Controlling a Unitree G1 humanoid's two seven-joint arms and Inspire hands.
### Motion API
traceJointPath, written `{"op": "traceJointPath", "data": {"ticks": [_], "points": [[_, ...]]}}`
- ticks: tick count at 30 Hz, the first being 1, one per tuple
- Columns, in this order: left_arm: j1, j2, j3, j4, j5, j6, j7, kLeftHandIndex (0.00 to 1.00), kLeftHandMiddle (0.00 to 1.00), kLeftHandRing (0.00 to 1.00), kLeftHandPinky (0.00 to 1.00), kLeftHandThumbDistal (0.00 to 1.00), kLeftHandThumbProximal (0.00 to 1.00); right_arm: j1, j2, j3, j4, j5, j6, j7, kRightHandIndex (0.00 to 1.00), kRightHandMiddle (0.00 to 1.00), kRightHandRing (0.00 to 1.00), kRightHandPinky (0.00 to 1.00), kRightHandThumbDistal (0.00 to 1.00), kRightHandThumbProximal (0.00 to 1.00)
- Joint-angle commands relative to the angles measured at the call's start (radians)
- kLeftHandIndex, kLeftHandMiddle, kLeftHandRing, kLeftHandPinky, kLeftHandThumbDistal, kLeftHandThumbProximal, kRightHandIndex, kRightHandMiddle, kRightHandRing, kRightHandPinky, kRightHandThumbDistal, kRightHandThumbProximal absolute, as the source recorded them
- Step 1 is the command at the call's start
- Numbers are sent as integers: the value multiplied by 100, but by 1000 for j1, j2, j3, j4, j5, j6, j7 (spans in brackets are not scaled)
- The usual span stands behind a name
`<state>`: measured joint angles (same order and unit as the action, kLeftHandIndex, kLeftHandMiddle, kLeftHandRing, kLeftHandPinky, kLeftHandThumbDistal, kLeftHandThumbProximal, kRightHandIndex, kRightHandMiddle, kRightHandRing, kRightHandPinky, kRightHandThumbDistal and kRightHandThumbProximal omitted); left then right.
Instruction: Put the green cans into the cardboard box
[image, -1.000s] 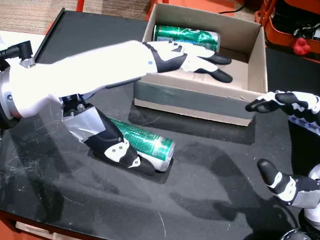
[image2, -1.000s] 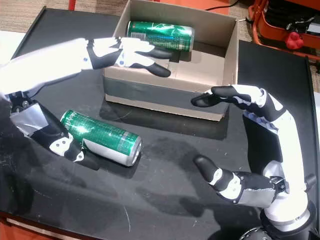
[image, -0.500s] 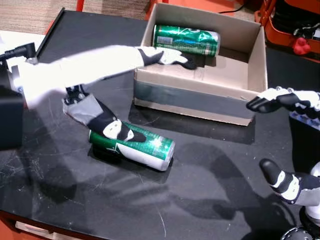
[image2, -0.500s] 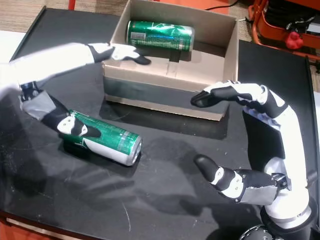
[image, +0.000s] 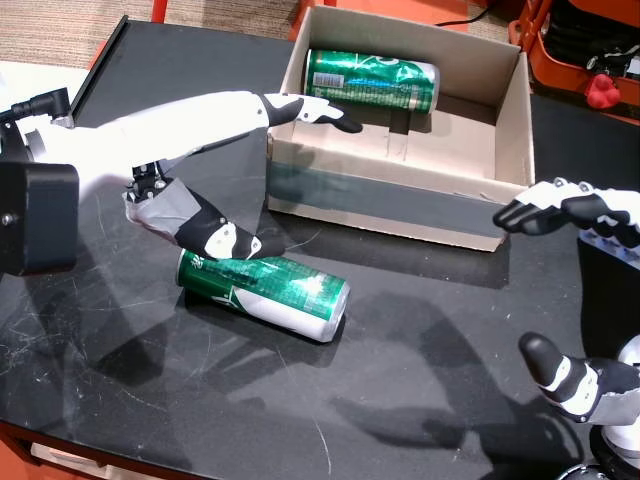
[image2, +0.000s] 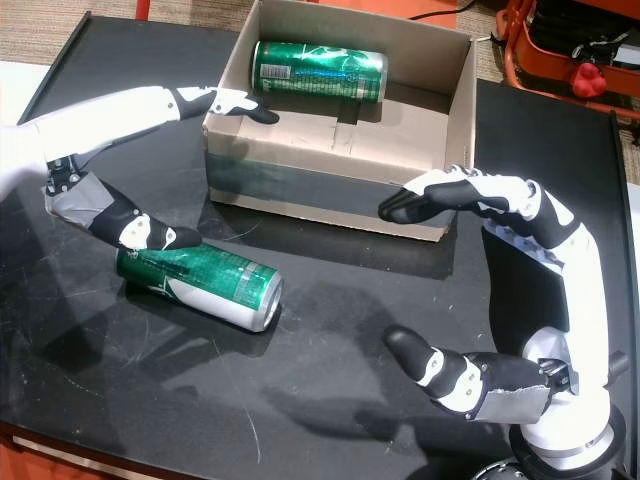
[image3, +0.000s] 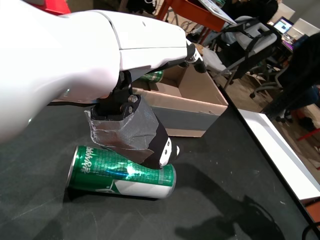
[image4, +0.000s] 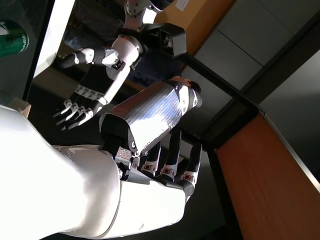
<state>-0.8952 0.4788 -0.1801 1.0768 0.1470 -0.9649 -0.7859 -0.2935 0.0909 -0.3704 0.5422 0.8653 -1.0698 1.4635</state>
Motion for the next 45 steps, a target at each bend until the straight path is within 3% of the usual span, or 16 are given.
{"op": "traceJointPath", "data": {"ticks": [1, 8, 11, 17, 21, 26, 29, 35, 45], "points": [[-3, 0, -4, 13, 12, -6, 8, 99, 100, 100, 95, 77, 1, 28, 1, 4, -25, -10, -13, -20, 47, 51, 58, 68, 80, 65], [18, 0, -12, 16, 18, -18, 18, 97, 100, 100, 94, 81, 1, 26, 1, 16, -26, -6, -4, -37, 46, 51, 58, 68, 82, 62], [26, 0, -11, 17, 12, -23, 13, 96, 100, 100, 94, 81, 0, 23, -6, 10, -6, -7, -17, -30, 48, 52, 59, 70, 78, 66], [37, 9, -12, 11, 12, -16, 5, 96, 100, 100, 93, 80, 0, 8, -5, 9, 14, -14, -43, -34, 48, 51, 58, 70, 79, 69], [52, 9, -10, 13, 5, -29, -1, 96, 100, 100, 92, 85, 0, 0, -11, 8, 25, -8, -49, -26, 50, 52, 58, 71, 80, 70], [84, 20, -23, -14, 13, -39, -10, 95, 100, 100, 92, 80, 0, -2, -12, 9, 31, -18, -76, -39, 52, 54, 60, 72, 83, 70], [98, 17, -22, -17, -10, -38, -43, 95, 100, 100, 92, 78, 0, -4, -20, 6, 44, -28, -90, -49, 50, 54, 60, 71, 80, 71], [123, 14, -20, -27, -35, -39, -82, 93, 100, 100, 91, 77, 0, 5, -26, 24, 32, -44, -84, -79, 54, 56, 63, 73, 82, 64], [157, 19, -25, -25, -32, -40, -102, 97, 100, 100, 93, 73, 0, -11, -25, 23, 49, -31, -123, -79, 51, 54, 61, 73, 80, 71]]}}
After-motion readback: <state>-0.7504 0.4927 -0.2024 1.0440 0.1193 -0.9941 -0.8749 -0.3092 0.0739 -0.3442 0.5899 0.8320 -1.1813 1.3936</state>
